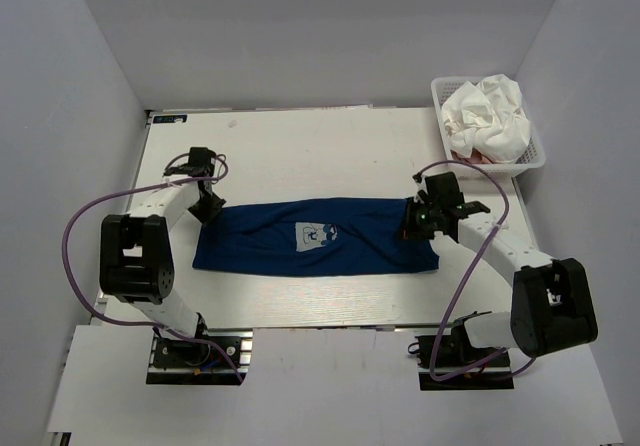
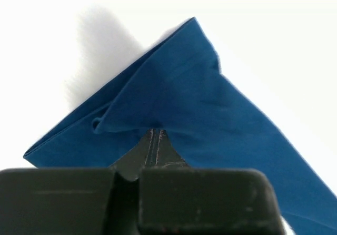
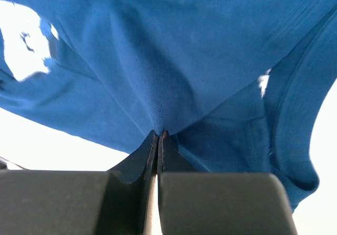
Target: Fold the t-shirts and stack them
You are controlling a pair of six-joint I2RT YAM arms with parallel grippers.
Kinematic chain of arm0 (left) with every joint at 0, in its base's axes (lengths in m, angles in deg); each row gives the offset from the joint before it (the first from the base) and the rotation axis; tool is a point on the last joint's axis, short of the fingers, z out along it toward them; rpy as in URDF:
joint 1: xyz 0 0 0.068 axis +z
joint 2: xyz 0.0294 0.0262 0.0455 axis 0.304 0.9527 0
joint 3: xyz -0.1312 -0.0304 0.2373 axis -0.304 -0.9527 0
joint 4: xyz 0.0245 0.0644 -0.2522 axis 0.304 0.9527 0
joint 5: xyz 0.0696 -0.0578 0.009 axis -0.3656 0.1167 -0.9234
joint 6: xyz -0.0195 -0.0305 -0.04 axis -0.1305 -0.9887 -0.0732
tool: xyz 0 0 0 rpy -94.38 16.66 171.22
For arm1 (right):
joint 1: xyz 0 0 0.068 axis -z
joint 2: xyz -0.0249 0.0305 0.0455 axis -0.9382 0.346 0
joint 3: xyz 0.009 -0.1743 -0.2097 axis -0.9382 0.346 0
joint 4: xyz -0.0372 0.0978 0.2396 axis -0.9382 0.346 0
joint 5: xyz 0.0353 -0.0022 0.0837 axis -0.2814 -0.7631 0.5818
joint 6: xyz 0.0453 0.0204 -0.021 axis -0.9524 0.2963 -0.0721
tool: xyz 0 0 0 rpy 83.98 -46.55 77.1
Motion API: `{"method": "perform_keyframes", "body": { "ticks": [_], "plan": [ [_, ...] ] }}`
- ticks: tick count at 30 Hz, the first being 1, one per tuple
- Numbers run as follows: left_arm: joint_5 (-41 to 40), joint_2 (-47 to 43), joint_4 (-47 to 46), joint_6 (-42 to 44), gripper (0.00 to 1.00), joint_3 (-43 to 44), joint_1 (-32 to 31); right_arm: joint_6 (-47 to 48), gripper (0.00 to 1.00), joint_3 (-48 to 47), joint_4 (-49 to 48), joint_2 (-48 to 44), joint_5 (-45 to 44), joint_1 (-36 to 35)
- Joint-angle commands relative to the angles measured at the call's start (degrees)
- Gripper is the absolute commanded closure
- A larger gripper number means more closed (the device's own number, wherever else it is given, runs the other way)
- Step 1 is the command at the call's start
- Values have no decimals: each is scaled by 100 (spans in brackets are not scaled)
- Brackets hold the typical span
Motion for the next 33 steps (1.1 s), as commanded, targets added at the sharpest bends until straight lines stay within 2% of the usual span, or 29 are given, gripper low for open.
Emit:
{"method": "perform_keyframes", "body": {
  "ticks": [1, 8, 13, 17, 18, 20, 21, 22, 23, 24, 25, 26, 28, 29, 30, 32, 33],
  "plan": [
    [-174, -237, 267, 66, 100, 417, 21, 139, 100, -687, 27, -119, -388, 7],
    [-253, -351, 329, 66, 100, 488, 21, 245, 100, -1136, 273, -277, -397, 7],
    [-104, -351, 215, 66, 100, 303, 21, 736, 100, -1436, 817, -575, -626, -71],
    [-51, -246, 215, 66, 100, 242, 21, 756, 100, -955, 1143, -848, -714, -124],
    [-51, -194, 215, 66, 100, 242, 21, 685, 100, -718, 1178, -892, -993, -142],
    [1, -193, 215, 66, 100, 190, 21, 203, 99, -418, 1293, -893, -1249, -107],
    [2, -193, 215, 118, 100, 189, 21, 97, 80, -269, 1301, -893, -1407, -107],
    [2, -193, 215, 119, 99, 189, 21, -191, 36, -206, 1319, -866, -1600, -107],
    [2, -193, 215, 119, 99, 137, 21, -246, 25, -171, 1302, -849, -1732, -98],
    [2, -193, 215, 119, 96, 136, 21, -325, 23, -109, 1284, -814, -1812, -98],
    [2, -193, 215, 197, 91, 136, 21, -352, 14, -109, 1223, -805, -1848, -107],
    [54, -245, 215, 198, 88, 136, 21, -370, 10, -170, 1214, -822, -2039, -98],
    [54, -246, 145, 312, 76, 189, 21, -379, 10, -337, 1135, -822, -2084, -107],
    [54, -246, 144, 312, 57, 250, 21, -370, 10, -424, 1091, -857, -2120, -107],
    [133, -246, 57, 425, 45, 251, -40, -353, 10, -477, 934, -849, -2103, -107],
    [274, -184, -154, 479, 25, 312, -93, -361, 10, -592, 810, -796, -1989, -107],
    [457, -89, -233, 566, 23, 312, -93, -387, 10, -601, 600, -761, -1919, -81]
  ]
}}
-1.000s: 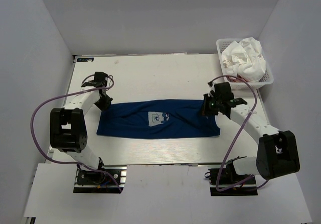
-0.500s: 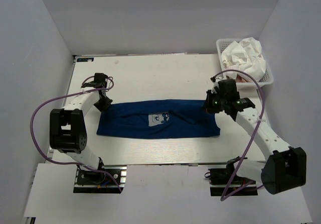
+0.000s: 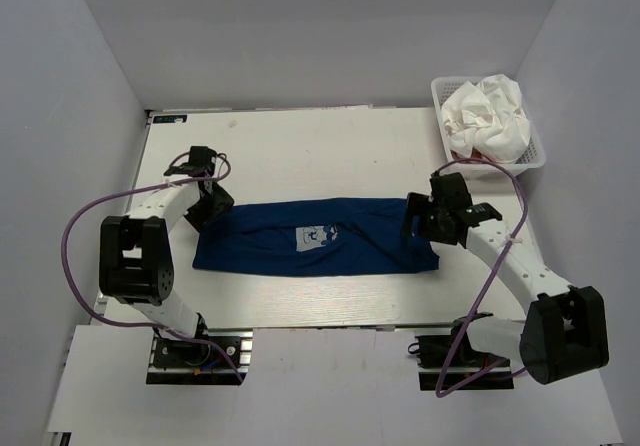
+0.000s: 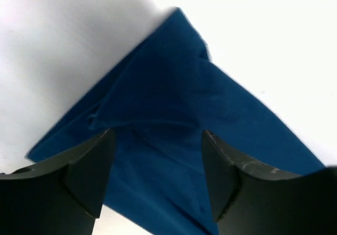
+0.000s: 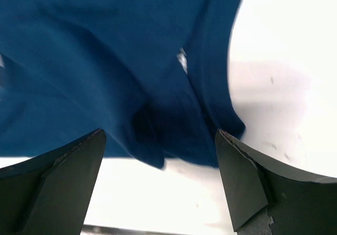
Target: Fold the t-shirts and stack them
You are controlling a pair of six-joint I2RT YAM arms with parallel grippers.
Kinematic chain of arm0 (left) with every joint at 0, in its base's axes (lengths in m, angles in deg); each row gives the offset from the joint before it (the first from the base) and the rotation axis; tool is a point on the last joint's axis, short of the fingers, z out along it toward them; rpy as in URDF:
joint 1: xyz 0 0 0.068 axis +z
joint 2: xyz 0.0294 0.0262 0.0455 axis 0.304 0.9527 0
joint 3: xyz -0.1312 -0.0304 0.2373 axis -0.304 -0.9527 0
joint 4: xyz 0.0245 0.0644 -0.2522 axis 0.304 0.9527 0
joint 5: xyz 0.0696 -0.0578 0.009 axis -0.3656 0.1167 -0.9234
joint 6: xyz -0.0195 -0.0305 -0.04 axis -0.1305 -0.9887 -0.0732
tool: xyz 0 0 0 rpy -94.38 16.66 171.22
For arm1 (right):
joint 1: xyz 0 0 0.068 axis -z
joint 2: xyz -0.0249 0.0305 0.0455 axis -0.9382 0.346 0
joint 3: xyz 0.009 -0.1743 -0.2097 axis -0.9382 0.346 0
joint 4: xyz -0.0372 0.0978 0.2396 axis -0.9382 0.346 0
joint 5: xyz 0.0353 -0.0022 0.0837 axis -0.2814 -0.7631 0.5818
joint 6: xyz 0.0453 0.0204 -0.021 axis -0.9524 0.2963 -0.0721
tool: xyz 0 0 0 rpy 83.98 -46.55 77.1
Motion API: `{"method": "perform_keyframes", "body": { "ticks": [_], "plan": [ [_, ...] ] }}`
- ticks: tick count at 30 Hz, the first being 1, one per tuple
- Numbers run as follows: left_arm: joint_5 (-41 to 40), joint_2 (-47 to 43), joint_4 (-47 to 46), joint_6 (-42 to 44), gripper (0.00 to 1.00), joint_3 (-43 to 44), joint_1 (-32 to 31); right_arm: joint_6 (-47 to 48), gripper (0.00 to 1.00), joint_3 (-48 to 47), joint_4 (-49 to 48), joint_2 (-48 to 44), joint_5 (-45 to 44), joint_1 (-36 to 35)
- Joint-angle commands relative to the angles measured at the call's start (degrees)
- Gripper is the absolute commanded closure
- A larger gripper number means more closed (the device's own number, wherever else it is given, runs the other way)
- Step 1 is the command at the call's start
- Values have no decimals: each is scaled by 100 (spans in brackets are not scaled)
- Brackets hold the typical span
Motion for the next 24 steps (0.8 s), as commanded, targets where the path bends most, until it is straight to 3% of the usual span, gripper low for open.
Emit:
{"method": "perform_keyframes", "body": {
  "ticks": [1, 7, 13, 20, 21, 22, 24],
  "plan": [
    [439, 145, -395, 276, 22, 192, -63, -164, 10, -345, -632, 167, 133, 18],
    [642, 709, -580, 330, 20, -36, -63, -358, 10, -608, -1510, 1196, 1012, 35],
    [896, 685, -176, 75, 20, -782, -124, -692, 10, -1144, -1836, 2541, 1225, 27],
    [2633, -159, -71, 100, 20, -2689, -615, -657, 10, -2717, -1828, 4342, 1014, 211],
    [2933, -256, -71, 214, 17, -2856, -808, -640, 10, -3380, -1837, 4831, 1049, 237],
    [3371, -335, -71, 416, 0, -3084, -923, -552, 10, -3639, -1872, 5001, 1214, 290],
    [3559, -389, 262, 652, 0, -3086, -1151, -325, 10, -4375, -1889, 5535, 1365, 343]
  ]
}}
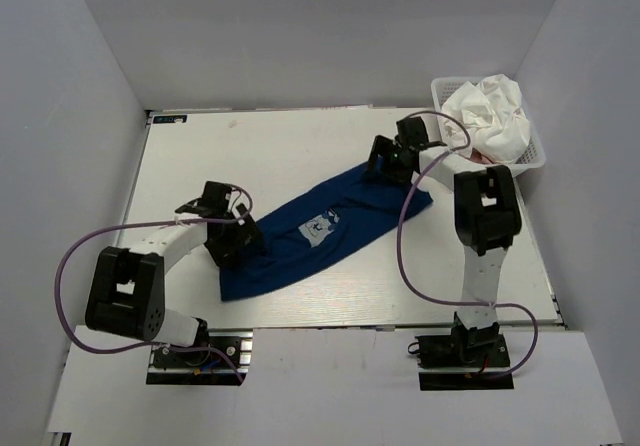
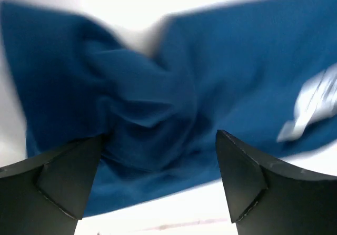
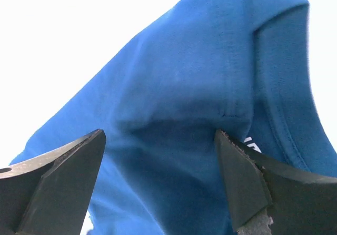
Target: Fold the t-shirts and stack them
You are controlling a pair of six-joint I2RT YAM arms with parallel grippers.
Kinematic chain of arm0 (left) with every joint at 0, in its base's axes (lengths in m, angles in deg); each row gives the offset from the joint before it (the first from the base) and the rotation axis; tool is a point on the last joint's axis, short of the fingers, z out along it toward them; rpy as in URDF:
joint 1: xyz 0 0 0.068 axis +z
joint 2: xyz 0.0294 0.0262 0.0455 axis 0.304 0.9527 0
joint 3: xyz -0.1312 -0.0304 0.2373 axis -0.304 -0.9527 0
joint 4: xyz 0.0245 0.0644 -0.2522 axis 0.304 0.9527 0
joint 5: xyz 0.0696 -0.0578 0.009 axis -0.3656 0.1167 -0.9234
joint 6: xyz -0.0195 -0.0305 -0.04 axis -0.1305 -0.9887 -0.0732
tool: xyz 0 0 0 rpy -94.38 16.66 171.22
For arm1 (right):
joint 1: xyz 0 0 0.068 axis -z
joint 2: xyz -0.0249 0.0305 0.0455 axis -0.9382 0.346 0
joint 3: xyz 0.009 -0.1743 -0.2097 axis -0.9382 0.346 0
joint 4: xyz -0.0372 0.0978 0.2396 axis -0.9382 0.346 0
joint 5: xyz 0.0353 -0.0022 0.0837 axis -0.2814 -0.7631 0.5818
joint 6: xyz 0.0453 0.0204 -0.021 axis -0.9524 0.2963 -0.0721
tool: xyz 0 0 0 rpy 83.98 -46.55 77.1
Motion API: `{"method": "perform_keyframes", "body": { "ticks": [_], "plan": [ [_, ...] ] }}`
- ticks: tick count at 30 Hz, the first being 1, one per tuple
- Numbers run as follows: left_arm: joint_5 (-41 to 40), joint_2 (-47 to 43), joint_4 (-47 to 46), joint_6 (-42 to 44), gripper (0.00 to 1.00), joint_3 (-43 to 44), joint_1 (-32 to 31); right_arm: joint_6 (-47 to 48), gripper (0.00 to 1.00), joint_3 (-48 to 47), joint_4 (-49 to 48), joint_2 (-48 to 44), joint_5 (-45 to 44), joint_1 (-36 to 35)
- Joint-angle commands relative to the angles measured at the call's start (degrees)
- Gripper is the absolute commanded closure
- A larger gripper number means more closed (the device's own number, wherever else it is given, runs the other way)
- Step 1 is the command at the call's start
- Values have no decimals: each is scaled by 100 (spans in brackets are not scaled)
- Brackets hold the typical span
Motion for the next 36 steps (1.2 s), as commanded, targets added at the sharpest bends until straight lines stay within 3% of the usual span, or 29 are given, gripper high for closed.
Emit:
{"method": "perform_keyframes", "body": {
  "ticks": [1, 7, 10, 15, 18, 22, 30, 33, 36],
  "plan": [
    [1693, 606, 1755, 407, 0, -925, -653, 485, 10, -1203, -111, 737, 377, 122],
    [2325, -123, 2803, 1225, 0, 480, -1542, 1313, 10, -1929, -207, 195, 195, 131],
    [1573, -265, 3154, 1279, 0, 1333, -1613, 1401, 10, -1746, -49, -280, -112, 79],
    [509, 575, 2832, 1340, 0, 1711, -1666, 1261, 10, -270, -22, -1149, 273, -184],
    [568, 1200, 2287, 1568, 0, 1888, -1666, 1034, 10, 853, -179, -1851, 500, -412],
    [990, 1589, 1671, 1638, 0, 2020, -1719, 812, 10, 1638, -313, -2215, 616, -720],
    [1078, 1608, 1241, 1279, 0, 888, -1877, 417, 10, 1727, -487, -1636, 652, -809],
    [1386, 1607, 968, 1112, 0, 509, -2008, 294, 10, 1218, -427, -838, 318, -721],
    [1527, 1607, 914, 954, 0, 552, -2157, 206, 10, 51, 179, -84, -8, -555]
  ]
}}
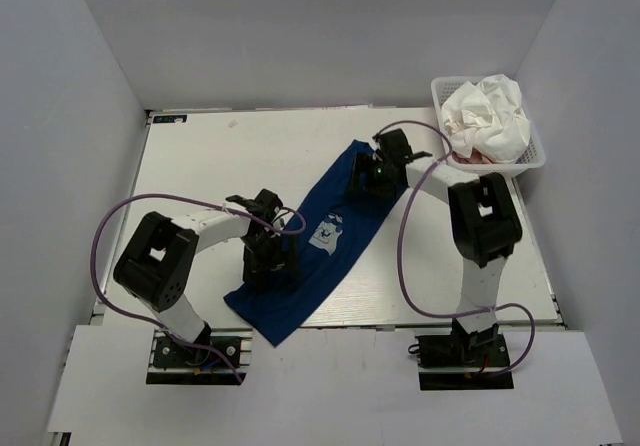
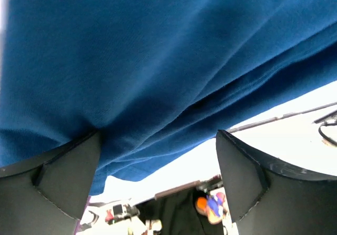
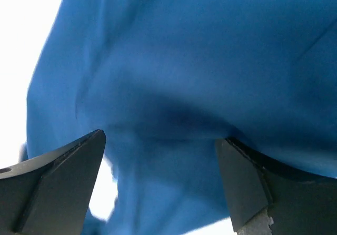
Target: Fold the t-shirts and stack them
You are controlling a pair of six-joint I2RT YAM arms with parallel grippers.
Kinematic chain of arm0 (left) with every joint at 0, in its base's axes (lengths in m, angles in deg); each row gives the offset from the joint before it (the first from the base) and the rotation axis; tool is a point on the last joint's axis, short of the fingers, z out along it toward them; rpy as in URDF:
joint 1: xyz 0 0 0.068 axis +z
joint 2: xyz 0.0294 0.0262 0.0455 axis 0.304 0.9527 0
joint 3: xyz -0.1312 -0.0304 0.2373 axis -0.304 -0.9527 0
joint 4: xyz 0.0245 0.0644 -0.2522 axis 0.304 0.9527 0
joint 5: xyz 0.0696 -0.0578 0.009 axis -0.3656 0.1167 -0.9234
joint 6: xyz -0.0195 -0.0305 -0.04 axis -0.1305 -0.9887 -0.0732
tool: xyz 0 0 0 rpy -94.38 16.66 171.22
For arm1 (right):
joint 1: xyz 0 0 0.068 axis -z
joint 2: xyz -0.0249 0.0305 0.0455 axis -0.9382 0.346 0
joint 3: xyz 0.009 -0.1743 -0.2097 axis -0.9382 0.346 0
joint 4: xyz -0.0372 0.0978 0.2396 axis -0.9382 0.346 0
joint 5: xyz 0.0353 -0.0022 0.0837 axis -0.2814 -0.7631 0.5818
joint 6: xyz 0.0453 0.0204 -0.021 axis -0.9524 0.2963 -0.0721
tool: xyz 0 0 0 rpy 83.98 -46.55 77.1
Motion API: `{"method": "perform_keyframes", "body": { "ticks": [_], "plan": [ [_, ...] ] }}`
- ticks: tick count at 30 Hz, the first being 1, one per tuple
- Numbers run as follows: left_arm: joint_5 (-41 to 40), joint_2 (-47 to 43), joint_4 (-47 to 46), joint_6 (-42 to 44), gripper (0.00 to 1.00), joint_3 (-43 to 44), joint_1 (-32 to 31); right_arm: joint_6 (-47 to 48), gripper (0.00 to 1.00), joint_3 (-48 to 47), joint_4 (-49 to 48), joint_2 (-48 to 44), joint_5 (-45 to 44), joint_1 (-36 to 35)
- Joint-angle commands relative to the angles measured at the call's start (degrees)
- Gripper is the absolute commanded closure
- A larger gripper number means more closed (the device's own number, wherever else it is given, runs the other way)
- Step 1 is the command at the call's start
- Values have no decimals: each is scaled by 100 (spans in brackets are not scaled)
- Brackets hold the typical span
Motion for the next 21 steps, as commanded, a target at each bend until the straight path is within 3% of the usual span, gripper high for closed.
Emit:
{"method": "perform_keyframes", "body": {
  "ticks": [1, 7, 9, 14, 21],
  "plan": [
    [147, 394, -648, -111, 0, -222, -276, -159, 10, -941, 286, 632, -473, 184],
    [-308, 499, -526, -111, 0, 735, -583, -90, 10, -2725, 586, 1966, -369, 457],
    [-554, 499, -394, -338, 0, 1227, -636, 34, 10, -3462, 779, 2180, -211, 510],
    [-871, 307, -446, -725, 0, 1862, -637, 51, 10, -4298, 884, 2506, -105, 580],
    [-1081, 42, -658, -849, 0, 1678, -637, 314, 10, -2640, 297, 1171, 80, 580]
  ]
}}
